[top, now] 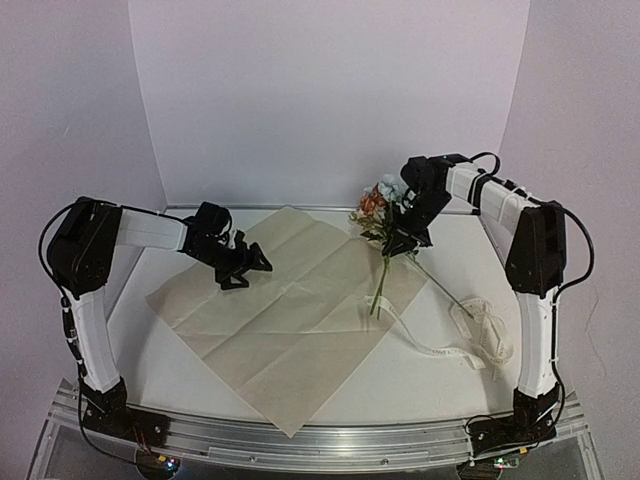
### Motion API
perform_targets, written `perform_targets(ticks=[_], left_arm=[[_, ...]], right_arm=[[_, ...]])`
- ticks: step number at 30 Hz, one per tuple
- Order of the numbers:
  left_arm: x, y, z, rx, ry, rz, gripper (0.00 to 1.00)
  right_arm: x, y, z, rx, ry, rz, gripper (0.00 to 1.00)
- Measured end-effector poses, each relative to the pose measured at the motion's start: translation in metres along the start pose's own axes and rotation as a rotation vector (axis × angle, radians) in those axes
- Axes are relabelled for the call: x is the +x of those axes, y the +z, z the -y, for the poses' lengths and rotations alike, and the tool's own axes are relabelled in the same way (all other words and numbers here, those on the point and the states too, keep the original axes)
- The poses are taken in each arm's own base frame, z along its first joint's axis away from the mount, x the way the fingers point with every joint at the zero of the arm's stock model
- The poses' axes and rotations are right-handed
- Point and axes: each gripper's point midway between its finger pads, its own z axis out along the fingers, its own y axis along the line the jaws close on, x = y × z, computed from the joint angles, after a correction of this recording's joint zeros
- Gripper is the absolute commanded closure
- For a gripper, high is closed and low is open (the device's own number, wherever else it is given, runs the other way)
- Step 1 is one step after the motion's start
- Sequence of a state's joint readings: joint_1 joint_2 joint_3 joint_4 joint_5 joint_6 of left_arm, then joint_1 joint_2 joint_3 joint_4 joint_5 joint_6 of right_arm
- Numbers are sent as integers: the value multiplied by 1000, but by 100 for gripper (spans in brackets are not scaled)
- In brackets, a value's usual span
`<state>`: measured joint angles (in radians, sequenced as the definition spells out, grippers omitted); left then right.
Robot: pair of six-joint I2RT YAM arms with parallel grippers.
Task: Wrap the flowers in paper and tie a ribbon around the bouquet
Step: Place the fake flower on the flattened wrapping paper, then move the ribbon to the center of the board.
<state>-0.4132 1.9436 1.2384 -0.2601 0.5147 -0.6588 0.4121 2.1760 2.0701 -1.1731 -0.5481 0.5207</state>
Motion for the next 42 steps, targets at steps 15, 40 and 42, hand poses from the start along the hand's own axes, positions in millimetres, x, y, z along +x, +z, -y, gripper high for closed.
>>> perform_targets(ticks=[15,40,42], left_arm=[[3,-27,74,134,195,58,12],[24,0,43,54,148,-23,13],[26,1,40,47,144,-26,13]], right_arm=[[-3,40,-69,-249,2,-19,33],[156,90,2,139,-739,-224,33],[153,96,10,183,-744,-227,32]])
